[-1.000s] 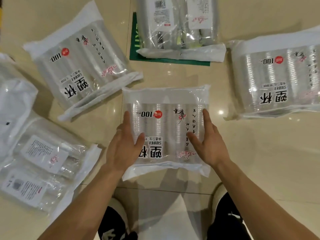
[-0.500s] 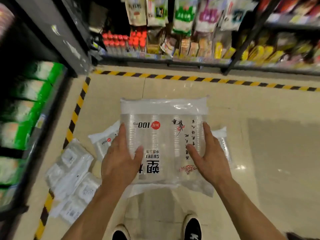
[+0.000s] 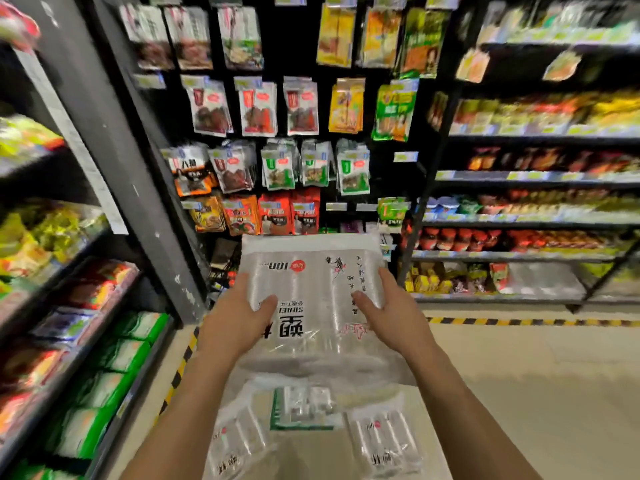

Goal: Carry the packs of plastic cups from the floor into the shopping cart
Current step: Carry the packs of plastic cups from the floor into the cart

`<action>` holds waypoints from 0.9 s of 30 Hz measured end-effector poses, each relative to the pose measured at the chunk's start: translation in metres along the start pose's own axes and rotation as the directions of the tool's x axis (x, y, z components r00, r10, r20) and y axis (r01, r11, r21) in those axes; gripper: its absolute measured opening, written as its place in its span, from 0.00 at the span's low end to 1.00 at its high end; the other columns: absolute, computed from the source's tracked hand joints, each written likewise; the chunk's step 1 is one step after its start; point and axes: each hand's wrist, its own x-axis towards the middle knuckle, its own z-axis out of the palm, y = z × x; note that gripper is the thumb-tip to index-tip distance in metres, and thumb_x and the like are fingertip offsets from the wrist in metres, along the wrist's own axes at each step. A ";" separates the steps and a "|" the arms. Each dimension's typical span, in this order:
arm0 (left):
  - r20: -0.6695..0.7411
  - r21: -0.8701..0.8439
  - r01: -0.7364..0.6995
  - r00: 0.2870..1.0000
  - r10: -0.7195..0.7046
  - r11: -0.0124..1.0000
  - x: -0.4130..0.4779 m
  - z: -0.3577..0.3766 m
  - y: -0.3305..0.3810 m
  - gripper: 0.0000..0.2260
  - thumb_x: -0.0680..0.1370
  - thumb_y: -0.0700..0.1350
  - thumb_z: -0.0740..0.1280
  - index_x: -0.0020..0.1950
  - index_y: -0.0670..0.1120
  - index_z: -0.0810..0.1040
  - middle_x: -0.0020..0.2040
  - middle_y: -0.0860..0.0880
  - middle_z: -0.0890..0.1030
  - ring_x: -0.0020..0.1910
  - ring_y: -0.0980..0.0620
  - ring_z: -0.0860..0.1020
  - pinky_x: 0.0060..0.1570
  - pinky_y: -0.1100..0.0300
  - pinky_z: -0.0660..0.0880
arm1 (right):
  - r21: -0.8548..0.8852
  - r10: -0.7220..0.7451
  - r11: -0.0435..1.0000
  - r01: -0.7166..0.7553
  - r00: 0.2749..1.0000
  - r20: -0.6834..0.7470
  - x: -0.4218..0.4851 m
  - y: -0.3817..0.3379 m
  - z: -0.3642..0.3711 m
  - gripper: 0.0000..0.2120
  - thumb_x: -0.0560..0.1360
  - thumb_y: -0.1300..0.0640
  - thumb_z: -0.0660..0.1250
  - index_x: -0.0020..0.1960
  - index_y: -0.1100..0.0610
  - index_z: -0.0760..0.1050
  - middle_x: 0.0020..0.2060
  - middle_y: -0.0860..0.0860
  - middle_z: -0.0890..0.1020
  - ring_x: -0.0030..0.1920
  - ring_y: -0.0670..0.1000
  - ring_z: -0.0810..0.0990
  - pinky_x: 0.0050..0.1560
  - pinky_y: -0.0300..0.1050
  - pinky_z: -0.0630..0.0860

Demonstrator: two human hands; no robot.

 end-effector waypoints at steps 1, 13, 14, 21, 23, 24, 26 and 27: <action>0.001 -0.018 -0.024 1.000 0.024 1.000 -0.003 -0.012 0.014 0.30 0.79 0.57 0.62 0.78 0.50 0.57 0.68 0.42 0.73 0.64 0.41 0.73 0.53 0.54 0.68 | 0.001 -0.005 1.000 0.005 1.000 -0.021 -0.006 -0.007 -0.015 0.38 0.77 0.36 0.59 0.79 0.50 0.49 0.74 0.55 0.66 0.71 0.57 0.68 0.63 0.51 0.69; 0.000 -0.023 -0.452 0.892 0.452 0.892 -0.061 -0.025 0.081 0.31 0.80 0.60 0.58 0.79 0.54 0.49 0.69 0.45 0.73 0.63 0.43 0.74 0.51 0.54 0.71 | -0.008 0.132 0.990 -0.142 0.941 -0.312 -0.132 -0.016 -0.112 0.36 0.77 0.38 0.61 0.79 0.49 0.50 0.71 0.57 0.69 0.68 0.58 0.70 0.58 0.50 0.69; 0.020 -0.022 -0.492 0.870 0.492 0.871 -0.066 -0.023 0.086 0.31 0.80 0.60 0.58 0.79 0.54 0.49 0.69 0.44 0.73 0.63 0.43 0.74 0.51 0.54 0.71 | 0.001 0.162 0.985 -0.173 0.922 -0.352 -0.149 -0.015 -0.115 0.35 0.78 0.39 0.61 0.78 0.48 0.51 0.70 0.57 0.69 0.67 0.58 0.70 0.56 0.49 0.68; 0.201 -0.090 -0.720 0.663 0.721 0.688 -0.130 0.015 0.136 0.31 0.77 0.66 0.55 0.77 0.56 0.52 0.66 0.42 0.74 0.60 0.40 0.75 0.51 0.50 0.73 | 0.097 0.402 0.897 -0.432 0.702 -0.587 -0.290 0.008 -0.136 0.41 0.74 0.34 0.62 0.79 0.50 0.51 0.61 0.58 0.78 0.57 0.57 0.79 0.55 0.50 0.73; 0.241 -0.175 -0.783 0.553 0.797 0.597 -0.168 0.030 0.160 0.31 0.76 0.66 0.55 0.76 0.56 0.55 0.65 0.43 0.75 0.60 0.40 0.76 0.50 0.50 0.73 | 0.117 0.455 0.850 -0.513 0.603 -0.655 -0.346 0.014 -0.148 0.39 0.76 0.37 0.62 0.79 0.52 0.52 0.66 0.59 0.75 0.65 0.59 0.74 0.60 0.50 0.70; 0.258 -0.212 -0.804 0.502 0.825 0.555 -0.192 0.036 0.173 0.31 0.76 0.66 0.56 0.76 0.55 0.55 0.66 0.42 0.74 0.61 0.40 0.75 0.52 0.49 0.73 | 0.137 0.479 0.823 -0.551 0.546 -0.687 -0.376 0.016 -0.153 0.39 0.76 0.38 0.63 0.79 0.53 0.52 0.69 0.59 0.72 0.68 0.59 0.71 0.62 0.50 0.68; 0.300 -0.251 -0.843 0.399 0.866 0.475 -0.245 0.045 0.197 0.32 0.78 0.64 0.57 0.78 0.53 0.53 0.69 0.40 0.71 0.65 0.39 0.72 0.56 0.49 0.71 | 0.188 0.524 0.764 -0.617 0.423 -0.739 -0.439 0.018 -0.161 0.38 0.77 0.39 0.63 0.79 0.53 0.52 0.70 0.58 0.70 0.69 0.59 0.70 0.63 0.50 0.68; 0.318 -0.282 -0.856 0.343 0.884 0.433 -0.274 0.049 0.207 0.32 0.78 0.63 0.58 0.78 0.53 0.52 0.70 0.40 0.70 0.66 0.39 0.71 0.57 0.49 0.71 | 0.217 0.546 0.730 -0.649 0.363 -0.755 -0.473 0.019 -0.164 0.38 0.77 0.39 0.63 0.79 0.53 0.52 0.70 0.58 0.71 0.69 0.59 0.70 0.63 0.50 0.68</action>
